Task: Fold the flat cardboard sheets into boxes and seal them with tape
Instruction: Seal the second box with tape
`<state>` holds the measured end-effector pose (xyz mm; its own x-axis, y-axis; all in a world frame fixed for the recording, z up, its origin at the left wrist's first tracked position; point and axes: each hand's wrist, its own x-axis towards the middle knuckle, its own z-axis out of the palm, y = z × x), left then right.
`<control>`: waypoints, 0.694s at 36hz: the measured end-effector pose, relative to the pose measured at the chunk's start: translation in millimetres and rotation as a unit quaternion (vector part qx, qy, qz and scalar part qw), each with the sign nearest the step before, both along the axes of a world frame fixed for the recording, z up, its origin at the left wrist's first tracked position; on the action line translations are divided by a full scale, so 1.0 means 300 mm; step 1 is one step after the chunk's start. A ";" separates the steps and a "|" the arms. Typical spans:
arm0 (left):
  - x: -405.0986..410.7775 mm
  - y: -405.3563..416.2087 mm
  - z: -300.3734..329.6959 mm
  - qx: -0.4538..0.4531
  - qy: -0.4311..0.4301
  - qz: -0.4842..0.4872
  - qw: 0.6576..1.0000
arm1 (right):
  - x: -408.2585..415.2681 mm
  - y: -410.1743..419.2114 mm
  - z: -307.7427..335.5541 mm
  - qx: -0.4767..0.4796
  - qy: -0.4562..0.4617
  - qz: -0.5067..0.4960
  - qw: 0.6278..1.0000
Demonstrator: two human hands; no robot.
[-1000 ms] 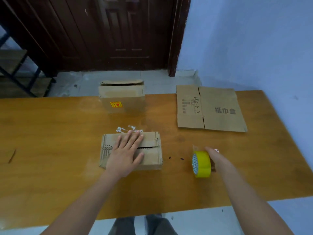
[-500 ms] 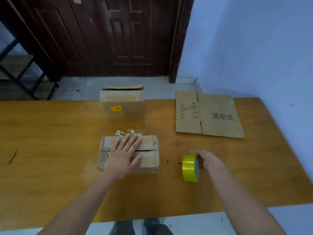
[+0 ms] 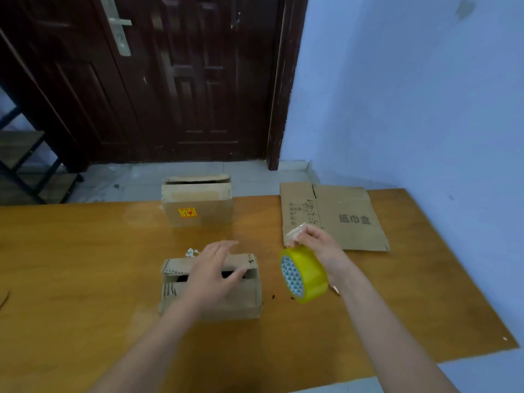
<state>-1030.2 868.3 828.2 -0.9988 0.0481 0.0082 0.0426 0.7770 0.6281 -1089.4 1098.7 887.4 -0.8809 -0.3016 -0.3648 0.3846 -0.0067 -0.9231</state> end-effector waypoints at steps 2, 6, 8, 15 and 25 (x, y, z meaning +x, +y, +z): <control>-0.015 0.038 0.089 0.105 -0.010 -0.004 0.994 | 0.005 -0.036 0.036 0.012 0.023 0.023 0.999; -0.051 0.067 0.214 0.235 -0.015 -0.073 0.969 | 0.008 -0.121 0.078 0.063 0.057 0.049 0.995; -0.062 0.059 0.239 0.275 -0.010 -0.082 0.958 | 0.003 -0.163 0.084 0.081 0.073 0.050 0.993; -0.067 -0.012 0.252 0.329 0.027 -0.051 0.942 | -0.011 -0.272 0.127 0.101 0.126 0.078 0.984; -0.053 -0.047 0.261 0.342 0.056 0.104 0.932 | -0.025 -0.333 0.144 0.159 0.175 0.157 0.959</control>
